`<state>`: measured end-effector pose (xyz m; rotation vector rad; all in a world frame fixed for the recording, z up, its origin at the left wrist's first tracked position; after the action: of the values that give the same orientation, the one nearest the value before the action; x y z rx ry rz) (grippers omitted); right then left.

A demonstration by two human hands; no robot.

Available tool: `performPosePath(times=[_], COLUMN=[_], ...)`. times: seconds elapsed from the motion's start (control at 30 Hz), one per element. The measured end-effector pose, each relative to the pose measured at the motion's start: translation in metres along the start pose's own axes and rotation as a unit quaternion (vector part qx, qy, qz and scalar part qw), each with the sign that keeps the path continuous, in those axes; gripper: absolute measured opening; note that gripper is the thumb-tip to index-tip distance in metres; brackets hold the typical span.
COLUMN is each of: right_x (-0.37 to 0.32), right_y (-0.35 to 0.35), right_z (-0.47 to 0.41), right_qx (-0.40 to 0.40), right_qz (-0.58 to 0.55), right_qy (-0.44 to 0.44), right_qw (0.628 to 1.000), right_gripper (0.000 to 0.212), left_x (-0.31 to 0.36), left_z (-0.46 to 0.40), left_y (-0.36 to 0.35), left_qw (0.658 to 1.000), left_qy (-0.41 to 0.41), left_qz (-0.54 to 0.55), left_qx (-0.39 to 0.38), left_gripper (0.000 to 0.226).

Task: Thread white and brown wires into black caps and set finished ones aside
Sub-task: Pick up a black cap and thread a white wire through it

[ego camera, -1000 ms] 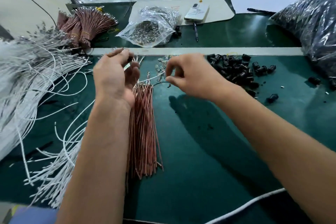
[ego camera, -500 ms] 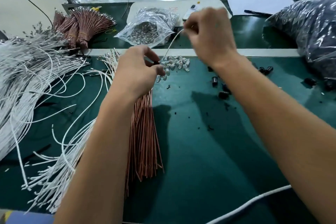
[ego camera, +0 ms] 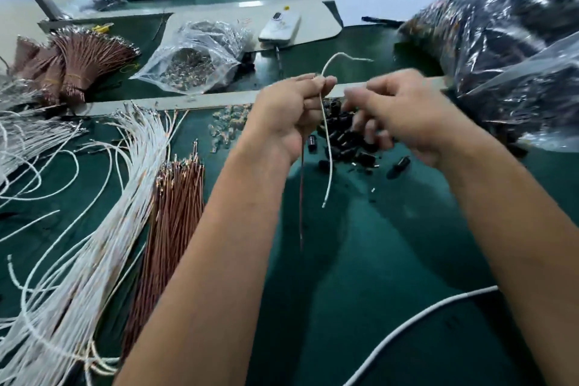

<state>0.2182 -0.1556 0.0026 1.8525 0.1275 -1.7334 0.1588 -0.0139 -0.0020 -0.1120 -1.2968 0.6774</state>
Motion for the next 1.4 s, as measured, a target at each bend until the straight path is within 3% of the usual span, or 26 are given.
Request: performPosePath(times=[0.07, 0.17, 0.33, 0.43, 0.53, 0.73, 1.4], right_x=[0.016, 0.029, 0.039, 0.045, 0.049, 0.044, 0.037], right_y=[-0.023, -0.037, -0.021, -0.012, -0.009, -0.004, -0.009], right_z=[0.017, 0.029, 0.025, 0.02, 0.018, 0.021, 0.023], right_qx=[-0.139, -0.199, -0.111, -0.031, 0.024, 0.095, 0.074], right_qz=[-0.039, -0.056, -0.226, -0.319, -0.336, -0.282, -0.209], right_qy=[-0.051, -0.038, -0.014, 0.013, 0.036, 0.095, 0.112], right_qw=[0.988, 0.978, 0.968, 0.947, 0.941, 0.95, 0.969], right_gripper=[0.032, 0.025, 0.019, 0.015, 0.006, 0.01, 0.007], left_x=[-0.014, -0.026, -0.033, -0.038, -0.045, -0.048, -0.049], left_z=[-0.007, -0.011, -0.005, 0.004, 0.01, 0.012, 0.015], left_y=[-0.005, -0.006, 0.021, 0.039, 0.047, 0.052, 0.043], left_qw=[1.0, 0.999, 0.999, 0.999, 0.998, 0.995, 0.99], left_qy=[0.003, -0.002, -0.034, -0.039, -0.028, -0.033, -0.028], left_qz=[0.019, 0.054, 0.029, -0.012, -0.039, -0.084, -0.12], left_qx=[0.002, 0.005, 0.024, -0.002, -0.038, -0.044, -0.074], left_gripper=[0.023, 0.015, 0.011, 0.014, 0.021, 0.017, 0.013])
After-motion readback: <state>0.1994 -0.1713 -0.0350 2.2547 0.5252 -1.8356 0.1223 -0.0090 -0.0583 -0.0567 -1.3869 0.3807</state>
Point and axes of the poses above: each hand's wrist, its own z-axis away from the middle knuckle, its own y-axis out of the back of the hand, x = y × z, the point moved 6 cm from there along -z, towards the middle knuckle, and after that the axes turned 2 degrees about -z, right-handed, at the moved point
